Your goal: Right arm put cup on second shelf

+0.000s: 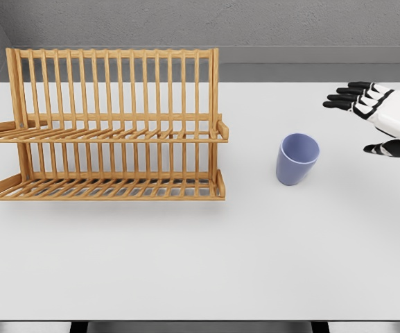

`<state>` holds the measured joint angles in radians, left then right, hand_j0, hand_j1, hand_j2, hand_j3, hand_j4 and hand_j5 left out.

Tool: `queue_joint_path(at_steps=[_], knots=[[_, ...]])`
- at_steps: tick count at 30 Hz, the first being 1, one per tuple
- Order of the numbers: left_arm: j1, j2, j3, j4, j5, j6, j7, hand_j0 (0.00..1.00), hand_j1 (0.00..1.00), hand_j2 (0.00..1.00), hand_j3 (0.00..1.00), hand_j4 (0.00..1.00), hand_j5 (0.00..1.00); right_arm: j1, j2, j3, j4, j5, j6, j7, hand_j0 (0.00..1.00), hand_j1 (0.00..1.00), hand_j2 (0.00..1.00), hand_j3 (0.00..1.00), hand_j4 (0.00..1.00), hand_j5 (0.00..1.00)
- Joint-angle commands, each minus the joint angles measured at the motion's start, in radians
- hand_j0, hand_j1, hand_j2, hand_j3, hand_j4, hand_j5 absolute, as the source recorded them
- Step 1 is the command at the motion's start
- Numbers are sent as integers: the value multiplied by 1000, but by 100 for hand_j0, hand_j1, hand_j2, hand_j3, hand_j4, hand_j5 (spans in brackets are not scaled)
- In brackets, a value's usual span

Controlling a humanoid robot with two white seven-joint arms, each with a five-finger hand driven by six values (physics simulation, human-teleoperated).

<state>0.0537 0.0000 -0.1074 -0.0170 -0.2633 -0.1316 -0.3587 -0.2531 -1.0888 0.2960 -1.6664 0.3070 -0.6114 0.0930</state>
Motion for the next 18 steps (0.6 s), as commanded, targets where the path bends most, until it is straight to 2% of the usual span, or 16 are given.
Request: queue_joint_path(at_steps=[1,4,5,7,8,9,11,13,15,18], knots=[[0,0,0,0,-1,0,0,100,100,100,100,100,100,-2,-3,0,-3,-8,1,-1,100,100,100,100,100,100],[0,0,0,0,-1,0,0,100,100,100,100,100,100,-8,-3,-14,2,-16,12,-6,100,100,100,100,100,100],[0,0,-2,0,-1,0,0,100,100,100,100,100,100,-8,-6,-14,4,-17,64,-6,100,100,100,100,100,100],[0,0,0,0,-1,0,0,100,100,100,100,100,100,-9,-3,-12,-7,-11,59,4,100,100,100,100,100,100],[0,0,0,0,-1,0,0,100,100,100,100,100,100,-31,-2,-14,-6,-11,62,77,100,100,100,100,100,100],[0,0,0,0,-1,0,0,100,100,100,100,100,100,-86,9,-6,-7,-11,65,256,100,100,100,100,100,100],[0,0,0,0,1,0,0,100,100,100,100,100,100,-198,44,0,-6,-11,68,517,100,100,100,100,100,100],[0,0,0,0,-1,0,0,100,100,100,100,100,100,-296,82,32,-1,-11,70,518,100,100,100,100,100,100],[0,0,0,0,1,0,0,100,100,100,100,100,100,-443,147,184,36,-11,70,518,100,100,100,100,100,100],[0,0,0,0,-1,0,0,100,100,100,100,100,100,-485,173,288,66,-11,68,518,100,100,100,100,100,100]])
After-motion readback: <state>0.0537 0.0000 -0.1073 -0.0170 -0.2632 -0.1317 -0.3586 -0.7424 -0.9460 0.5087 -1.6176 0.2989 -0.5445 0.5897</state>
